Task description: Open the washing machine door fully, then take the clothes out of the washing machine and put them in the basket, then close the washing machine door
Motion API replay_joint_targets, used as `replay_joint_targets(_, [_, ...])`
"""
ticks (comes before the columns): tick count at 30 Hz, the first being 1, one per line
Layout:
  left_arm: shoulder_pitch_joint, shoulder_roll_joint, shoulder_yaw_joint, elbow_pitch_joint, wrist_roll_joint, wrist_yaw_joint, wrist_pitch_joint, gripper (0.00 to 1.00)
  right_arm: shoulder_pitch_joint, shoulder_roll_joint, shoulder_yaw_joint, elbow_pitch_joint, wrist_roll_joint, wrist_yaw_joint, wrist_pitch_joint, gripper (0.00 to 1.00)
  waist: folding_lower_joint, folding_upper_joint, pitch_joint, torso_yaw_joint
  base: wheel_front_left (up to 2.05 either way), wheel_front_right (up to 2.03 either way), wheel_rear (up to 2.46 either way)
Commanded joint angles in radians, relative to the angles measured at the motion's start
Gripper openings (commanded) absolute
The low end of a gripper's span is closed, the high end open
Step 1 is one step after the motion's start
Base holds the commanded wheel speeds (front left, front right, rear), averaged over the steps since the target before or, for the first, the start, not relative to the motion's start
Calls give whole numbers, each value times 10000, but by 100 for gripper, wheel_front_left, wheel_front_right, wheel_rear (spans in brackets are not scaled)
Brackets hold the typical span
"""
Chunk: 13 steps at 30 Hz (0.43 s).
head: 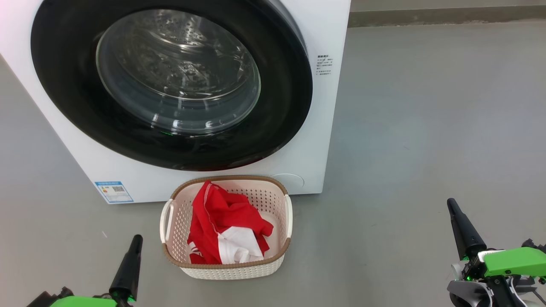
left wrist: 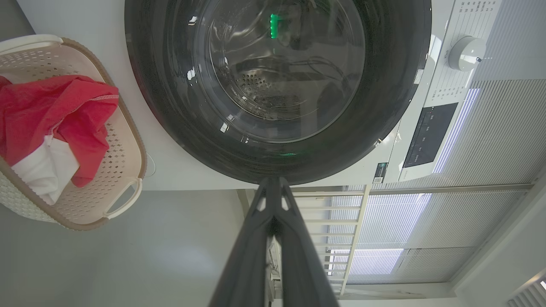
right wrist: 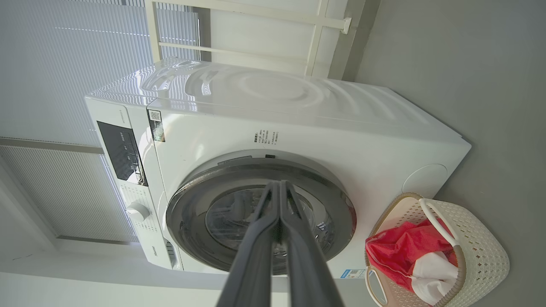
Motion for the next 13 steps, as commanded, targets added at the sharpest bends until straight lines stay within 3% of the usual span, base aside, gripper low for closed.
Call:
replay_joint_targets(1, [-420, 150, 356, -205, -69, -71, 32, 0, -428, -158, 155, -253, 70, 6, 58, 0, 0, 0, 0, 0, 0, 0, 0])
replay_joint_targets(13, [-420, 150, 356, -205, -69, -71, 32, 0, -428, -158, 155, -253, 70, 6, 58, 0, 0, 0, 0, 0, 0, 0, 0])
